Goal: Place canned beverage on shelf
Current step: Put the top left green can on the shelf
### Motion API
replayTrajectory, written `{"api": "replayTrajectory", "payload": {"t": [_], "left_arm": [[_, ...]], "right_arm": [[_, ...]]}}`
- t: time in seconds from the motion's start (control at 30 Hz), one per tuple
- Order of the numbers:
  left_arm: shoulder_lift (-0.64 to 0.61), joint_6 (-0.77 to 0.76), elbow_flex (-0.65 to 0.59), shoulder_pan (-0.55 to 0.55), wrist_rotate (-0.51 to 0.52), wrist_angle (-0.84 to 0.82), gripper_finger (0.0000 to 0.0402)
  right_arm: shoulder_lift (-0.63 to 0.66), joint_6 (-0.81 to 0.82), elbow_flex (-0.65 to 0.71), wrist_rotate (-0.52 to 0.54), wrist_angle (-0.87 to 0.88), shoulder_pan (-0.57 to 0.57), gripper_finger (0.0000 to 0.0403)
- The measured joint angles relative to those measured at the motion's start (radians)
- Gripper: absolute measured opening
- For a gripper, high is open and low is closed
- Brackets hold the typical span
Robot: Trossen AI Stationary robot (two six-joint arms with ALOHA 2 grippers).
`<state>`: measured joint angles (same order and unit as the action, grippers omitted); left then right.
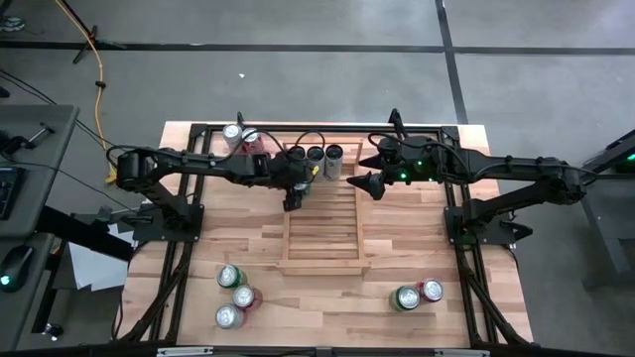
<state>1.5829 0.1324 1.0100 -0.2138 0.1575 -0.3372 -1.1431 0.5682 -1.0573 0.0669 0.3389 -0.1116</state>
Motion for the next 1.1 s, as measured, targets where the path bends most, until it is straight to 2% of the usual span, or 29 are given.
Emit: {"api": "replayTrajectory", "payload": {"t": [0.17,0.4,0.63,0.93,1.1], "left_arm": [[0.0,0.001,0.0,0.0,0.005,-0.014,0.0292],[-0.002,0.001,0.0,0.005,0.002,-0.003,0.0365],[-0.023,-0.008,0.0,0.005,0.002,-0.007,0.0373],[-0.207,-0.035,0.056,0.012,0.015,-0.057,0.0375],[-0.362,-0.144,0.089,0.035,0.028,-0.048,0.0376]], "right_arm": [[0.0,0.0,0.0,0.0,0.0,0.0,0.0394],[0.0,0.0,0.0,0.0,0.0,0.0,0.0394],[0.0,0.0,0.0,0.0,0.0,0.0,0.0394],[0.0,-0.005,0.0,0.009,-0.004,0.0,0.0394],[0.0,-0.007,0.0,0.011,-0.007,0.0,0.0394]]}}
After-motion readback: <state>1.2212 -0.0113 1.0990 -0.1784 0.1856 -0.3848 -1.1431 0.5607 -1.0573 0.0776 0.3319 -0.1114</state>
